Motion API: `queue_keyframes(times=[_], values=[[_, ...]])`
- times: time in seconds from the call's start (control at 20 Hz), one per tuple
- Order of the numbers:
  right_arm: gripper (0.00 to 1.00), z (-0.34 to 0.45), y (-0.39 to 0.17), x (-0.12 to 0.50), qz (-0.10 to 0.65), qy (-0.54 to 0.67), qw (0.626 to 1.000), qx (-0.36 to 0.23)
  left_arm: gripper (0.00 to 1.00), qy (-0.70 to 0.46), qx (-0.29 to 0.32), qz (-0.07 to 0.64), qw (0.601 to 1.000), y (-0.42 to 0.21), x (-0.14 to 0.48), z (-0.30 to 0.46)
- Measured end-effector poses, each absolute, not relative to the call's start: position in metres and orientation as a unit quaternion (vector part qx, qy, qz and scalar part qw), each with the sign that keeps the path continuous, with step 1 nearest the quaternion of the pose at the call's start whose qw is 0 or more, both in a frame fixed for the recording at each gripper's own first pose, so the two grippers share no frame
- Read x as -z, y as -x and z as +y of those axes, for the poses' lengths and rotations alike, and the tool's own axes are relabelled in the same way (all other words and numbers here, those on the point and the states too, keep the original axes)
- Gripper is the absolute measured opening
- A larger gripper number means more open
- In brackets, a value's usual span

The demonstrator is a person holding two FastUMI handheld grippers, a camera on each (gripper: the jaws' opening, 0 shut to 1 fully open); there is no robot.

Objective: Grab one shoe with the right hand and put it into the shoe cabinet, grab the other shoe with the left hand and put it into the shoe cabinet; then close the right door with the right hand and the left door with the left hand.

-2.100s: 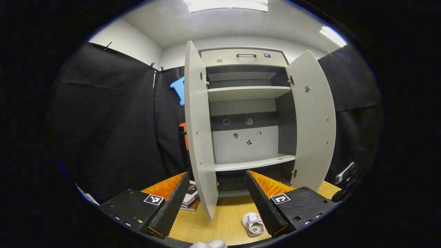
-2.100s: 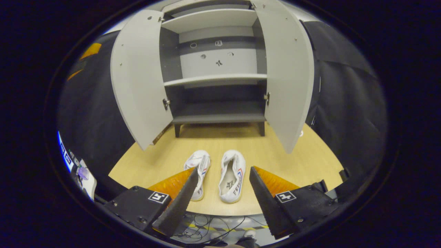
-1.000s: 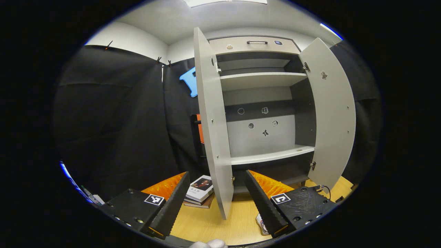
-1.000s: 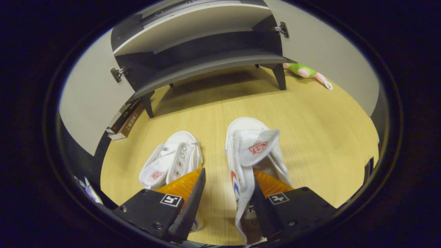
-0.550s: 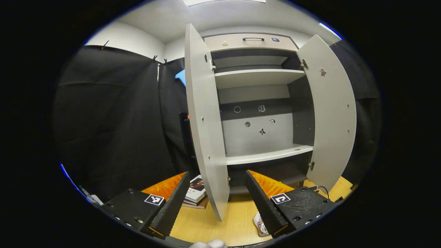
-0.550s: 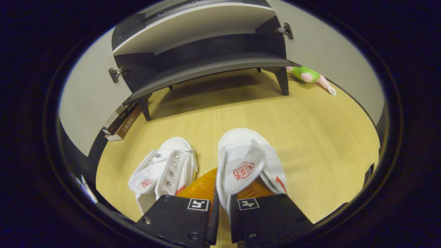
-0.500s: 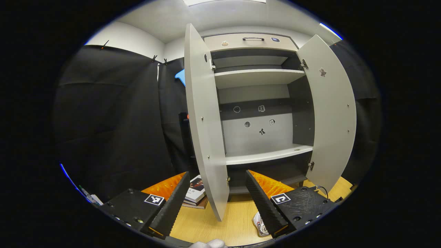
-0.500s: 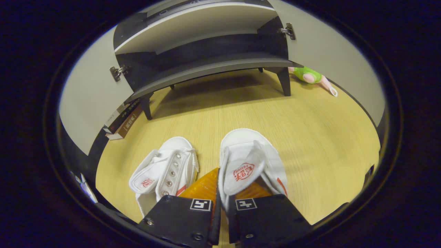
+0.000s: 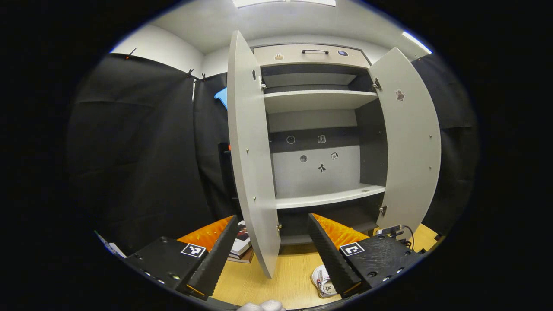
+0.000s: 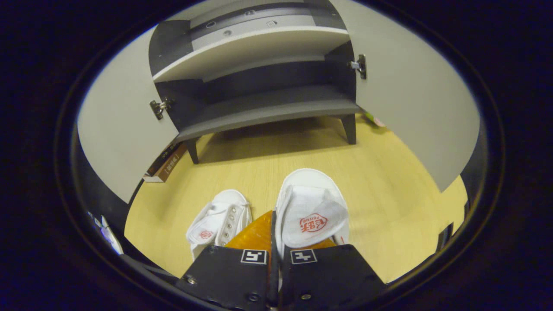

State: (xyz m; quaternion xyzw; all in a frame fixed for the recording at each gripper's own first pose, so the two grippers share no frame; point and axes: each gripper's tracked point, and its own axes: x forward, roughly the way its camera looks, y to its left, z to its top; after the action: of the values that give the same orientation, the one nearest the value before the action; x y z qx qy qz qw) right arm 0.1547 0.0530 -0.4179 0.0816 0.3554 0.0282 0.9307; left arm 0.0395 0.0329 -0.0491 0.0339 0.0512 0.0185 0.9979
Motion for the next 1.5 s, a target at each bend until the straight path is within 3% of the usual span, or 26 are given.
queue_keyframes(times=[0.4, 0.65, 0.85, 1.15, 1.5], values=[[0.07, 0.047, -0.162, 0.239, 0.231, -0.047, 0.971, -0.039, 0.96, -0.014, 0.001, 0.027, 1.000, -0.027, 0.040, 0.035], [0.07, 0.051, -0.197, 0.133, 0.154, -0.024, 0.986, -0.054, 0.96, -0.015, -0.005, 0.031, 0.999, -0.024, 0.044, 0.031], [0.07, 0.058, -0.256, 0.076, 0.111, -0.008, 0.992, -0.064, 0.96, -0.014, -0.023, 0.040, 0.999, -0.026, 0.049, 0.026], [0.07, 0.065, -0.367, 0.029, 0.088, 0.005, 0.994, -0.068, 0.96, -0.014, -0.074, 0.049, 0.996, -0.034, 0.049, 0.027], [0.07, 0.079, -0.476, 0.057, 0.152, 0.009, 0.986, -0.067, 0.96, -0.013, -0.124, 0.056, 0.991, -0.037, 0.043, 0.030]])
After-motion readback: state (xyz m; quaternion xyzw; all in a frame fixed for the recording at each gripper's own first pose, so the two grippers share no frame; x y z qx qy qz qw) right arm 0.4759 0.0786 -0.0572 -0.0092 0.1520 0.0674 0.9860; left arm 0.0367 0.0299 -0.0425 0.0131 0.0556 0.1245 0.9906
